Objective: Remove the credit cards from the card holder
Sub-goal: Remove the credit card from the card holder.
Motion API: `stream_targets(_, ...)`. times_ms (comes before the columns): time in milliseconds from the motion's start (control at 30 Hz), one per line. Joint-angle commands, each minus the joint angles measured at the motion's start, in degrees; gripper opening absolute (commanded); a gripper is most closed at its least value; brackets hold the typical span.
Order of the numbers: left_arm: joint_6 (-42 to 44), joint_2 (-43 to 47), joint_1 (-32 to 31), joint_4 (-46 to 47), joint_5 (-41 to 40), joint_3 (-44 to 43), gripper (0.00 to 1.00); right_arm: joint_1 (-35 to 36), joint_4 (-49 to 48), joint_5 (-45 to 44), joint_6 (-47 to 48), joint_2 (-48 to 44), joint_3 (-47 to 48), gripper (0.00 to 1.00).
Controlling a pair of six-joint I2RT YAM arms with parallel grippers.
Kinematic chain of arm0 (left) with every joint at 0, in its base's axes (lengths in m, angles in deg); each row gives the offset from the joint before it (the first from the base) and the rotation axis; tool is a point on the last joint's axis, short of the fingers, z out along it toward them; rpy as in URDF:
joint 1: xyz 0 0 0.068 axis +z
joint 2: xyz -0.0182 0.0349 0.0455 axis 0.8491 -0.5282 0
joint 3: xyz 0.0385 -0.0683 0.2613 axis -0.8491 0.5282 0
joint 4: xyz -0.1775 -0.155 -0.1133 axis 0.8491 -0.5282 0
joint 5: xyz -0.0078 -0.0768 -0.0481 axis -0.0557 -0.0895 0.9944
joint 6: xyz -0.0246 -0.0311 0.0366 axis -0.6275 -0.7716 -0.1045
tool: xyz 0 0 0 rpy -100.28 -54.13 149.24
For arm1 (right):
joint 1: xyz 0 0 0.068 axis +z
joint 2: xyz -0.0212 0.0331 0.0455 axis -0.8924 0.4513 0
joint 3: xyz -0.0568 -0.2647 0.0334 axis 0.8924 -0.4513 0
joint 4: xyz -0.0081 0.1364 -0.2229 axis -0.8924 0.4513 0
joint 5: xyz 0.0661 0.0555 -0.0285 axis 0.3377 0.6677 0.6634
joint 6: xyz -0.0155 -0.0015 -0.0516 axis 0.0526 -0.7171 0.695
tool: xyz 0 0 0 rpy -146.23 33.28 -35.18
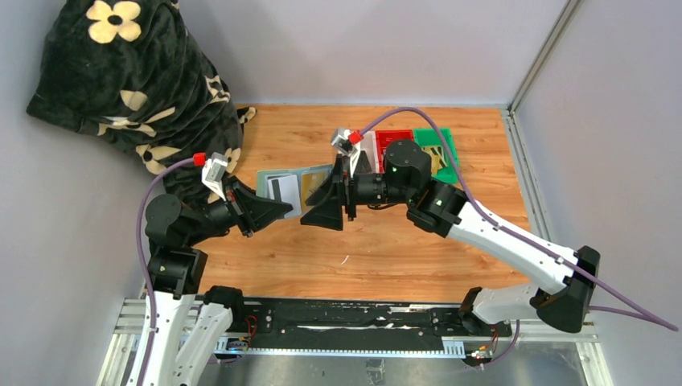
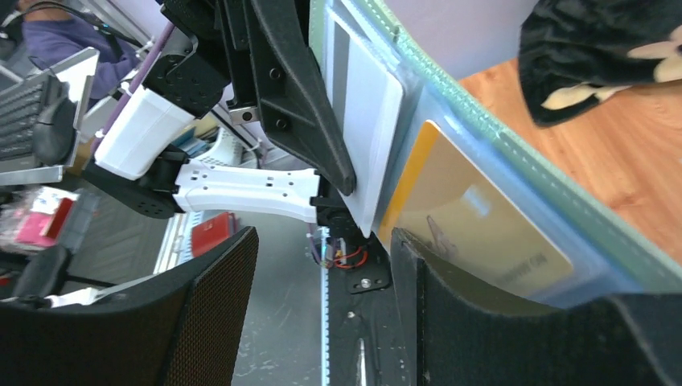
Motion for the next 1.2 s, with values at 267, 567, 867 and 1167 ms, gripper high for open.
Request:
stream_targets(267,-2.8,2.2,0.0,2.5,6.0,-2.5,0.01,-2.4,-11.2,6.4,-8.6,4.0,1.0,0.63)
stream_targets(567,-3.4,3.0,0.0,3.7,6.5,-2.2,0.04,-2.4,-19.1,8.4,-15.2,8.5,2.1,0.47)
stream_targets(867,-6.0,4.9,0.0,6.9,6.6,-1.5,0.14,-3.0,-24.6,8.2,-18.9,7.9,-0.9,0.00)
stream_targets(1167,-10.7,4.9,0.0,10.3,4.8,-1.6,0.17,-3.3,-27.9,9.0,-18.7,5.4,-5.3,0.00)
